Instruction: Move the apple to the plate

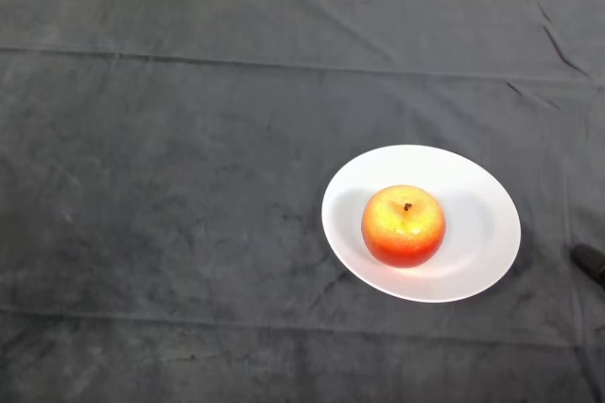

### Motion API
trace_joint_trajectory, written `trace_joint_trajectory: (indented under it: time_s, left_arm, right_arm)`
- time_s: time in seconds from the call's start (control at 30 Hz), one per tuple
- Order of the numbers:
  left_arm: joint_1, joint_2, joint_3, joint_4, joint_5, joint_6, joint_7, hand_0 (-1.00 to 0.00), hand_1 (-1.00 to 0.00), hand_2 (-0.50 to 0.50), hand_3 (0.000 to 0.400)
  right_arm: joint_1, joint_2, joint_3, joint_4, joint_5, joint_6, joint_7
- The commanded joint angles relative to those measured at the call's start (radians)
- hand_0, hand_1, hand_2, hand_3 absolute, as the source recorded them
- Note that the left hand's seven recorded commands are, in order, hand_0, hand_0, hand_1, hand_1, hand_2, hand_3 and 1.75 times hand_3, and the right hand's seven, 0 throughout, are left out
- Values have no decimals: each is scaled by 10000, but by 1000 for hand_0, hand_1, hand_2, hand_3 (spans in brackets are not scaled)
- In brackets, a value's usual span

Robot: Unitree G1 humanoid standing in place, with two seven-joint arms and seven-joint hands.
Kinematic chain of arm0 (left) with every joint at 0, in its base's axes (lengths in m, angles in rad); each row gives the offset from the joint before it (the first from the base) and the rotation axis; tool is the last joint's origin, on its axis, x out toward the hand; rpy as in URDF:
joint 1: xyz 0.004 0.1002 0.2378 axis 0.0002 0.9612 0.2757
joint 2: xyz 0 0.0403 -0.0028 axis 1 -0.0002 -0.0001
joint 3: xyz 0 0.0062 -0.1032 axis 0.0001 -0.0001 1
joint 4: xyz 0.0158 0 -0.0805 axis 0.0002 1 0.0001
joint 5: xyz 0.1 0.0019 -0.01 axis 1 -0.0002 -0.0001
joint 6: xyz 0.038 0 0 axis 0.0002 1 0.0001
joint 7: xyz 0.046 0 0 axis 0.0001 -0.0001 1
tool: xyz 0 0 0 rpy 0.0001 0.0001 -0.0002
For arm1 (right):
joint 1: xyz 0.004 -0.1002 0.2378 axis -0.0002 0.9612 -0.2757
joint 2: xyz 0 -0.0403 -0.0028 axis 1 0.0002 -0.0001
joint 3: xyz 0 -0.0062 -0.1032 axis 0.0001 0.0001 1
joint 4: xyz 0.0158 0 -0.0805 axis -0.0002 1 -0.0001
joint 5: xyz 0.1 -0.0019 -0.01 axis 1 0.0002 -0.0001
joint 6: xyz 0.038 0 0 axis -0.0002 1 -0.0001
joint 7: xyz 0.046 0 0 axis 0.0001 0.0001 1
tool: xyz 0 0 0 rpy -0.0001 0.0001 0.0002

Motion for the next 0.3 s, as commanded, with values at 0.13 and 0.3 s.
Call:
trace_joint_trajectory:
  time_s: [0.13,0.3]
  left_arm:
    - [-304,344,408,513,75,-395,-146,0,0,0,0]
    - [234,516,702,280,-340,-598,-559,0,0,0,0]
  right_arm:
    - [32,-202,-79,47,-1,10,176]
    - [31,-203,-79,49,-4,8,179]
